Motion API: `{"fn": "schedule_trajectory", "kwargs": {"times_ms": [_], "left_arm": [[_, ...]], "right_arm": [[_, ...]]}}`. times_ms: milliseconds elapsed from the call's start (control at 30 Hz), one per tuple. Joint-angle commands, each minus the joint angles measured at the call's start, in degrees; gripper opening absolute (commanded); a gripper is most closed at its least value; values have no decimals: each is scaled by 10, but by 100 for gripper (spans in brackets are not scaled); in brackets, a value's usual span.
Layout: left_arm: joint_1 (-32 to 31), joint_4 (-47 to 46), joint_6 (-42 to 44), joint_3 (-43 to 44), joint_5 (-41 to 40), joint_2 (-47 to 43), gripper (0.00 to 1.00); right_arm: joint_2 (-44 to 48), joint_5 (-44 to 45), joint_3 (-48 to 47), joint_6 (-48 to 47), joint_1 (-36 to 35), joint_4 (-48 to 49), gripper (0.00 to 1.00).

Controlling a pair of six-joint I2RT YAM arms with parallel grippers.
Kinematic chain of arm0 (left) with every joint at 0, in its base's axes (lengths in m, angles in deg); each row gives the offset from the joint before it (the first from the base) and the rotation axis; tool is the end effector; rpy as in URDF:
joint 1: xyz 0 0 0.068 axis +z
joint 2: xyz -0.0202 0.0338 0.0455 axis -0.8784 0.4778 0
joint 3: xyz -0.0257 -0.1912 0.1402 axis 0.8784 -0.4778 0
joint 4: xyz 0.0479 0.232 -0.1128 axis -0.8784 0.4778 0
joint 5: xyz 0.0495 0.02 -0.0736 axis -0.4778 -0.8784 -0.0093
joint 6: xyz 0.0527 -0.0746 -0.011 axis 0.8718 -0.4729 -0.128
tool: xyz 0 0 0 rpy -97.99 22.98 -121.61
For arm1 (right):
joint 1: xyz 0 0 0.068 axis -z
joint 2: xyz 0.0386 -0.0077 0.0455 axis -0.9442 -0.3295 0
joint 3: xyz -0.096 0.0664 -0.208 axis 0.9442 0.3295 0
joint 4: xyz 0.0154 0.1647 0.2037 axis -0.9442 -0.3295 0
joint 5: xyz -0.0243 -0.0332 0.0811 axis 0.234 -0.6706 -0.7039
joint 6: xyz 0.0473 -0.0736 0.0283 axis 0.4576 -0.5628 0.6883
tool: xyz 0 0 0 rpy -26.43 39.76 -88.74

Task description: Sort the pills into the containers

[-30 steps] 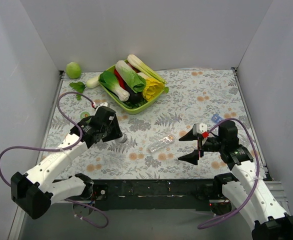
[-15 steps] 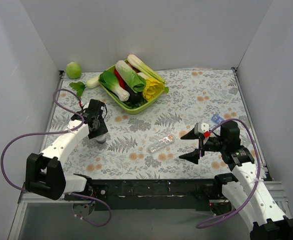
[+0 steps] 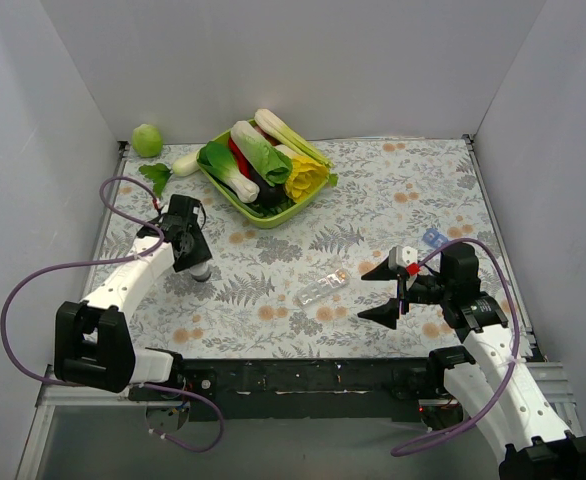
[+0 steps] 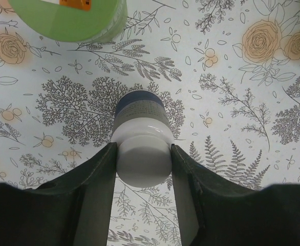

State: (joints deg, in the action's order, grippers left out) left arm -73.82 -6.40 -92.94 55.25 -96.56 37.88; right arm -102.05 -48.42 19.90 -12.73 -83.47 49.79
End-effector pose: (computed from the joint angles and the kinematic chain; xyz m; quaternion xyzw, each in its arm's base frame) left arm 0.2752 -0.0400 0.1544 -0.4923 0.8367 -0.0490 0.2351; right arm 0.1677 0.1131 0.2184 -0.5027 0.5925 0.3848 0.4982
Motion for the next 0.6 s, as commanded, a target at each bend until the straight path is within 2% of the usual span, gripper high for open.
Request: {"fn": "schedule_trajectory", "kwargs": {"times_ms": [0, 33, 67, 200, 367, 500, 567], "left_arm": [[9, -11, 6, -2, 27, 2, 39], [10, -11, 5, 0, 31, 1, 43], [10, -11, 4, 2, 40, -1, 54], [10, 0, 2, 16, 63, -22, 68], [10, 17, 4, 34, 85, -46, 75], [10, 32, 14, 48, 105, -70, 84], [10, 37, 19, 53, 125, -86, 92]], "right_arm": [[1, -1, 1, 5, 5, 19, 95], [0, -1, 1, 4, 5, 19, 95], [-2, -1, 0, 2, 5, 17, 95], [-11, 2, -8, -12, 6, 5, 95], [-27, 6, -25, -37, 5, -19, 95], [-50, 10, -53, -75, 5, -56, 95], [-67, 9, -69, -98, 5, -80, 94]]}}
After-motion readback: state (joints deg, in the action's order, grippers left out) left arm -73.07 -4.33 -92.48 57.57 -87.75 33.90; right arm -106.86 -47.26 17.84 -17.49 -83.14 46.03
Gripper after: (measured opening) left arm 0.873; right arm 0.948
